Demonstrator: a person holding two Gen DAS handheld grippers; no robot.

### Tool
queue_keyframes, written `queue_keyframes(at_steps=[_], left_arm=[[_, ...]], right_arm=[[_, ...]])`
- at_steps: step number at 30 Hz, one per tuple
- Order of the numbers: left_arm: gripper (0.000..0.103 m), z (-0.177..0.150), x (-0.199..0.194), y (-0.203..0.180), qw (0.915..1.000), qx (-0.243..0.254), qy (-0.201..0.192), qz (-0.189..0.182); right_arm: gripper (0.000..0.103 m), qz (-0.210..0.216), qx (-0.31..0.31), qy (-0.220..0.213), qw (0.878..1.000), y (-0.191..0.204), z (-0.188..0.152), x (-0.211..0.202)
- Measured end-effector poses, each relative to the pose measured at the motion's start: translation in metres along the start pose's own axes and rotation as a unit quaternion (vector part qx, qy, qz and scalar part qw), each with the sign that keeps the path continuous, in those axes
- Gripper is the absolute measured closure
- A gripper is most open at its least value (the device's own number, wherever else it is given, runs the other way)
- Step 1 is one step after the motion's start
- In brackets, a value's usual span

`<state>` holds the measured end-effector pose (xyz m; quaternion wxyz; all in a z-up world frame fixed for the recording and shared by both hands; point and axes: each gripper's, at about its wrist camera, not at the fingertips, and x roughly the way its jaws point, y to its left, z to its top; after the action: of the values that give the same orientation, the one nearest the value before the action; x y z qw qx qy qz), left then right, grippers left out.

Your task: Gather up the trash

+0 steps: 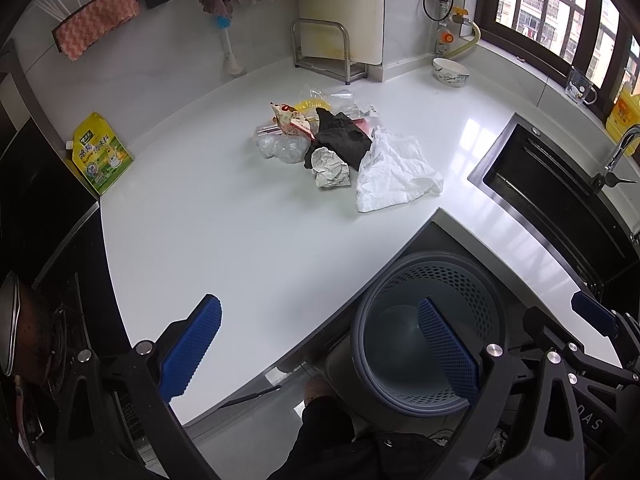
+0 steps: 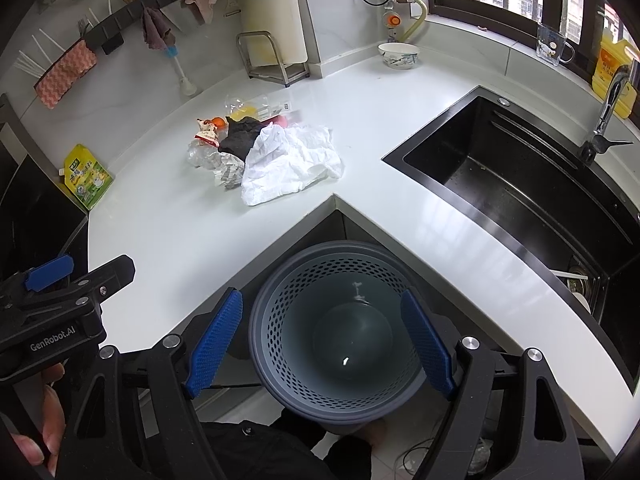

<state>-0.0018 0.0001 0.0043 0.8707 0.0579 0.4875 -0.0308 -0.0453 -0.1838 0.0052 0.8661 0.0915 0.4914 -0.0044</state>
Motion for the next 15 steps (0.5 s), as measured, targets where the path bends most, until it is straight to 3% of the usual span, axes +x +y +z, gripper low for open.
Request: queue_keyframes(at_steps=[15], left_arm=[[0.006, -0.0008, -0.0023, 0.0019, 1.0, -0.001, 0.0, 0.001]], right_arm=[[0.025, 0.0, 0.0, -0.001, 1.0, 0.0008, -0.0008, 0.0]])
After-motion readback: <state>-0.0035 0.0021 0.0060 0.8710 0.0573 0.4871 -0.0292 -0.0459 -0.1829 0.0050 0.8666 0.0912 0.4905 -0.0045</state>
